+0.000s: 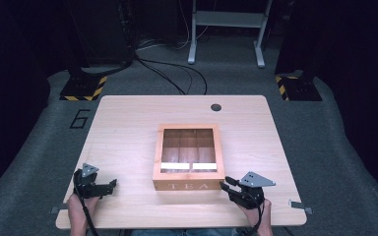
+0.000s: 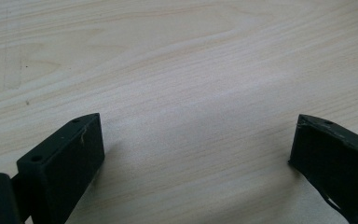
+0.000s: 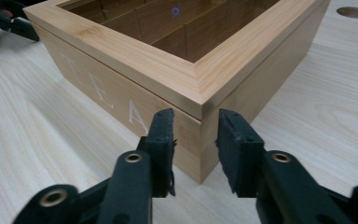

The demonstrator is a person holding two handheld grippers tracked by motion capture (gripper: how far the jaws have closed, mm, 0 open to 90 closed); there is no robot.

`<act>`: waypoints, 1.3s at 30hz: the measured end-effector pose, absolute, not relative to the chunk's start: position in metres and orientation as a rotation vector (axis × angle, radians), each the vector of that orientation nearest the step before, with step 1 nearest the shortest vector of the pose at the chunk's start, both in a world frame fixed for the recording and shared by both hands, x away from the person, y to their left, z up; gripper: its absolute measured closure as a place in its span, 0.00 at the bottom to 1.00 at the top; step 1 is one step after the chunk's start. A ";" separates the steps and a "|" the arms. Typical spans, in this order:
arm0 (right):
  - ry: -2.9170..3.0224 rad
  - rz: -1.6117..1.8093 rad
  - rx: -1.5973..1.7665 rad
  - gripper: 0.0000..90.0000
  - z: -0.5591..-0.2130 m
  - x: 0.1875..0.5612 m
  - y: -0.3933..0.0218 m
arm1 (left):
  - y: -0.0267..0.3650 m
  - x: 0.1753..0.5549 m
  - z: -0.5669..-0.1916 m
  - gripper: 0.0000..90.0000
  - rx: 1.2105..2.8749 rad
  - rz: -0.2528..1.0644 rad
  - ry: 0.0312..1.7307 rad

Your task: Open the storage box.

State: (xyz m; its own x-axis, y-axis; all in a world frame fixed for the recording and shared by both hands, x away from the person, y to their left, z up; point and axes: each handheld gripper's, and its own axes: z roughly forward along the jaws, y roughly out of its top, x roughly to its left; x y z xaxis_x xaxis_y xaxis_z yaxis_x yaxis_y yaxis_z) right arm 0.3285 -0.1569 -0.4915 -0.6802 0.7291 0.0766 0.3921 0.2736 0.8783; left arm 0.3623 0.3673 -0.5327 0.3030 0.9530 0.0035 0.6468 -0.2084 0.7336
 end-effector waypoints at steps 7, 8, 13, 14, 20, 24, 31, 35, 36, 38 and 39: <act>2.183 1.368 1.009 0.83 -0.493 0.327 -0.159 | 0.367 0.362 -0.533 0.03 1.943 0.625 1.419; 2.182 1.366 1.007 0.83 -0.493 0.327 -0.159 | 0.367 0.362 -0.533 0.03 1.939 0.625 1.421; 2.176 1.365 1.002 0.84 -0.495 0.327 -0.158 | 0.367 0.362 -0.533 0.03 1.941 0.624 1.420; 2.175 1.368 1.004 0.84 -0.495 0.327 -0.158 | 0.367 0.362 -0.533 0.03 1.940 0.624 1.421; 2.171 1.360 0.982 0.87 -0.496 0.326 -0.159 | 0.367 0.362 -0.533 0.03 1.940 0.625 1.421; 2.158 1.376 0.991 0.88 -0.496 0.324 -0.159 | 0.367 0.362 -0.533 0.03 1.939 0.625 1.421; 2.140 1.410 0.999 0.88 -0.497 0.323 -0.160 | 0.367 0.362 -0.533 0.03 1.941 0.625 1.420; 2.120 1.433 1.009 0.88 -0.496 0.322 -0.160 | 0.367 0.362 -0.533 0.03 1.941 0.625 1.420; 2.124 1.436 1.000 0.88 -0.495 0.322 -0.161 | 0.367 0.362 -0.533 0.03 1.939 0.626 1.420; 2.115 1.445 1.003 0.88 -0.494 0.322 -0.161 | 0.367 0.362 -0.533 0.03 1.939 0.627 1.421; 2.111 1.442 1.001 0.88 -0.494 0.322 -0.161 | 0.367 0.362 -0.533 0.03 1.941 0.625 1.420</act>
State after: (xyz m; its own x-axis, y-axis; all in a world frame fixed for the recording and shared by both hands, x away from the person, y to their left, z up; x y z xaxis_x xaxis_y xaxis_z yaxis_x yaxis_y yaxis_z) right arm 0.3217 -0.1613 -0.4937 -0.6670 0.7416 0.0718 0.3365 0.2139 0.9171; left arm 0.3623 0.3672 -0.5327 0.3015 0.9534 0.0036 0.6462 -0.2071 0.7345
